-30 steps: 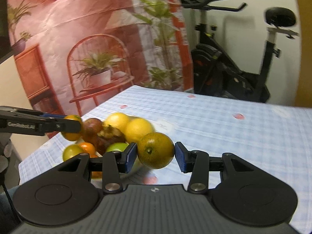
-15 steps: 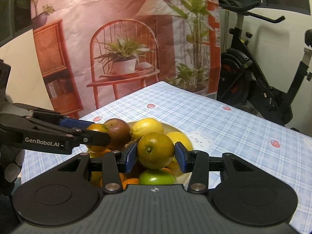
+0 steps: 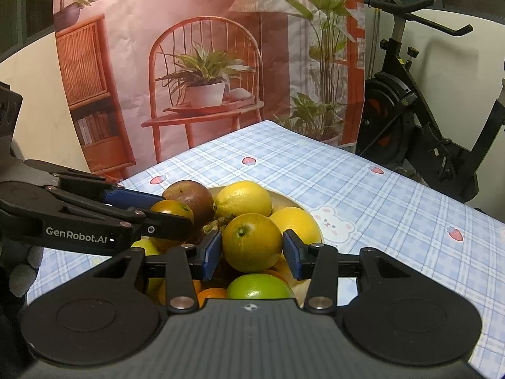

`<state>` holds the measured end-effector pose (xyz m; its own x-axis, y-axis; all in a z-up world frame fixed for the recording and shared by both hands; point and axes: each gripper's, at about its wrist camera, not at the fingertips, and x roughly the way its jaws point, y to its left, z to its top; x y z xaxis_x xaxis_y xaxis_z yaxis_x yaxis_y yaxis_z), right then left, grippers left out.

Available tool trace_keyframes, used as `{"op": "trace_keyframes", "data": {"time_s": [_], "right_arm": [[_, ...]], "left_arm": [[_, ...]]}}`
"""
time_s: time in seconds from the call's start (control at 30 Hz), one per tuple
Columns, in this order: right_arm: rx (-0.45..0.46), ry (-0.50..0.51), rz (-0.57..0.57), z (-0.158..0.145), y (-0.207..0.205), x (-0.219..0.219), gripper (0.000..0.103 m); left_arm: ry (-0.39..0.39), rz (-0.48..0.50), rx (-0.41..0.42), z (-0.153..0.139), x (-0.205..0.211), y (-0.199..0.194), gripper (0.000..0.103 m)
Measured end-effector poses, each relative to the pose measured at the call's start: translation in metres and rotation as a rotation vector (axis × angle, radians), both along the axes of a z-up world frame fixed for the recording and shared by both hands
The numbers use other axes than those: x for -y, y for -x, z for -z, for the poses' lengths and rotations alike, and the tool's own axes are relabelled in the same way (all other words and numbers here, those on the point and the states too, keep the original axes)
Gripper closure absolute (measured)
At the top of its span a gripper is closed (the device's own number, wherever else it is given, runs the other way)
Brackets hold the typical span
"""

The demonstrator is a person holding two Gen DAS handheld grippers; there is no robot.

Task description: Organize fruits

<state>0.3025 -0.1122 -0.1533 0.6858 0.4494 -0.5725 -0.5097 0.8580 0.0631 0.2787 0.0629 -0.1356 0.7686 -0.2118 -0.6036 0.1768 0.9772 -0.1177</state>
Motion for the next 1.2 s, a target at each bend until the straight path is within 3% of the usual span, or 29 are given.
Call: {"op": "trace_keyframes", "data": {"time_s": [0.17, 0.3, 0.4, 0.67, 0.77, 0.83, 0.93, 1.03, 1.17, 1.2], "right_arm": [[-0.004, 0.003, 0.003, 0.002, -0.001, 0.001, 0.056], [-0.005, 0.012, 0.007, 0.002, 0.0, 0.001, 0.045], [-0.004, 0.015, 0.011, 0.001, 0.001, 0.002, 0.044], [-0.007, 0.024, 0.017, 0.0, 0.003, 0.003, 0.042], [-0.004, 0.031, 0.021, -0.002, 0.004, 0.003, 0.041], [0.0, 0.034, 0.023, -0.004, 0.007, 0.003, 0.039], [0.01, 0.051, 0.037, -0.008, 0.01, 0.001, 0.031], [0.024, 0.047, 0.055, -0.015, 0.014, 0.001, 0.021], [0.019, -0.058, 0.097, -0.029, 0.024, 0.01, 0.001], [0.009, -0.09, 0.108, -0.032, 0.028, 0.013, 0.0]], "left_arm": [[0.009, -0.006, -0.007, -0.001, -0.001, -0.001, 0.057], [0.013, -0.009, -0.008, -0.003, 0.0, 0.001, 0.055], [0.015, -0.014, -0.005, -0.004, 0.0, 0.002, 0.049], [0.025, -0.026, -0.009, -0.007, 0.0, 0.004, 0.047], [0.032, -0.042, -0.011, -0.009, -0.001, 0.005, 0.035], [0.035, -0.049, -0.008, -0.011, -0.001, 0.008, 0.033], [0.04, -0.054, -0.007, -0.016, -0.002, 0.012, 0.023], [0.075, -0.058, -0.013, -0.024, -0.007, 0.017, 0.006], [0.096, -0.076, -0.024, -0.036, -0.011, 0.026, 0.004], [0.098, -0.079, -0.018, -0.04, -0.012, 0.029, 0.004]]}}
